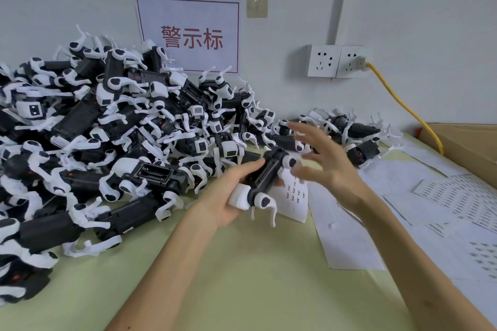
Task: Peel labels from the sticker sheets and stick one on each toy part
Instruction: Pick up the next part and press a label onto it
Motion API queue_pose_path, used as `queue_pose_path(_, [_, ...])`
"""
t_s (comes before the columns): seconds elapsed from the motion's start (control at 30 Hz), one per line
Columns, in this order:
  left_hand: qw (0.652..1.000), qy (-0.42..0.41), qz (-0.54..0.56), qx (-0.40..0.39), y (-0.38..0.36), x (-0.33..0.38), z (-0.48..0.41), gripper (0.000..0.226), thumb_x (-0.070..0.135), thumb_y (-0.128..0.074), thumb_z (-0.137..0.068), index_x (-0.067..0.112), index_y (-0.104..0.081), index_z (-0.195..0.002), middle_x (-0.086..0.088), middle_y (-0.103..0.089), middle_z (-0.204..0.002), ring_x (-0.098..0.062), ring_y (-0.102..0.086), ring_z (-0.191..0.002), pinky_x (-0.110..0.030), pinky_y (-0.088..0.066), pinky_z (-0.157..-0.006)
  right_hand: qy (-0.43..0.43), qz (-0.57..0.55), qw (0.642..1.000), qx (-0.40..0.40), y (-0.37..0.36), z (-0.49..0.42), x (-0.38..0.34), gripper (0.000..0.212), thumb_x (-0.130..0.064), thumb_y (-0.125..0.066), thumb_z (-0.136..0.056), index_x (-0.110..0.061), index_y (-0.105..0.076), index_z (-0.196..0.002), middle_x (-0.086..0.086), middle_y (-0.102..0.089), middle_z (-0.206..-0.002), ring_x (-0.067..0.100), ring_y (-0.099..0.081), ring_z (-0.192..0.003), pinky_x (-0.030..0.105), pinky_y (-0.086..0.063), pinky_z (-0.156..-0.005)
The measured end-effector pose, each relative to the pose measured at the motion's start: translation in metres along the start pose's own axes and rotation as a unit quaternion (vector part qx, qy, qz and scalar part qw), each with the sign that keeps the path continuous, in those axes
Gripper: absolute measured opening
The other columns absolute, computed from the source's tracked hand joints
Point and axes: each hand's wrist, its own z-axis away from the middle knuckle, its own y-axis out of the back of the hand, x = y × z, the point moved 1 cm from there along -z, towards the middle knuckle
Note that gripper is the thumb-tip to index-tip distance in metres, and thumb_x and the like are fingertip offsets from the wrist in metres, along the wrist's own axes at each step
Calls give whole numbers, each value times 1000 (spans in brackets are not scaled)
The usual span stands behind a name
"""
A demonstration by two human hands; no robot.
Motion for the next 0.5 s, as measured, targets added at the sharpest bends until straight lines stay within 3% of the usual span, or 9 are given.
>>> queue_pose_path(0.1, [997, 75, 15, 25, -1, -3, 0, 45, 48, -67, -90, 7, -80, -101, -12, -74, -94, -19, -72, -73, -28, -57, -66, -58, -8, 987, -152, 0, 1, 6, 61, -23, -78, -77, -32, -62, -135, -13, -62, -136, 7, -56, -127, 27, -46, -98])
queue_pose_path(0.2, [996, 85, 23, 31, 4, -7, -3, 61, 58, -51, -99, 2, -74, -109, -13, -74, -93, -21, -70, -68, -31, -57, -65, -114, -44, 982, -141, 5, 1, 15, 38, -27, -78, -79, -19, -72, -116, 9, -72, -113, 27, -68, -101, 41, -53, -87])
queue_pose_path(0.3, [994, -15, -38, 105, 11, -8, -11, 55, 46, -36, -108, 0, -65, -116, -15, -74, -92, -21, -67, -65, -37, -53, -69, -197, -93, 969, -114, 25, 5, 32, 56, -53, -74, -79, -6, -73, -110, 27, -70, -101, 29, -67, -85, 40, -58, -79])
queue_pose_path(0.37, [971, -82, -103, 198, 21, -6, -15, 43, 37, -39, -109, 3, -66, -114, -13, -76, -86, -17, -62, -57, -30, -47, -57, -242, -160, 954, -69, 43, 7, 41, 62, -56, -70, -84, -7, -69, -122, 27, -72, -104, 29, -70, -85, 31, -59, -73])
queue_pose_path(0.43, [946, -126, -152, 258, 30, -5, -17, 28, 28, -49, -104, 9, -69, -104, -6, -74, -75, -12, -52, -47, -23, -36, -45, -246, -314, 915, 64, 66, 6, 50, 57, -46, -65, -93, -5, -60, -133, 24, -70, -103, 32, -73, -92, 31, -61, -75])
queue_pose_path(0.5, [934, -147, -174, 274, 31, -8, -19, 17, 21, -54, -100, 12, -68, -98, -4, -70, -72, -10, -48, -44, -20, -32, -41, -175, -529, 798, 229, 91, 11, 57, 51, -37, -57, -100, -8, -51, -141, 14, -67, -116, 27, -69, -112, 31, -57, -94])
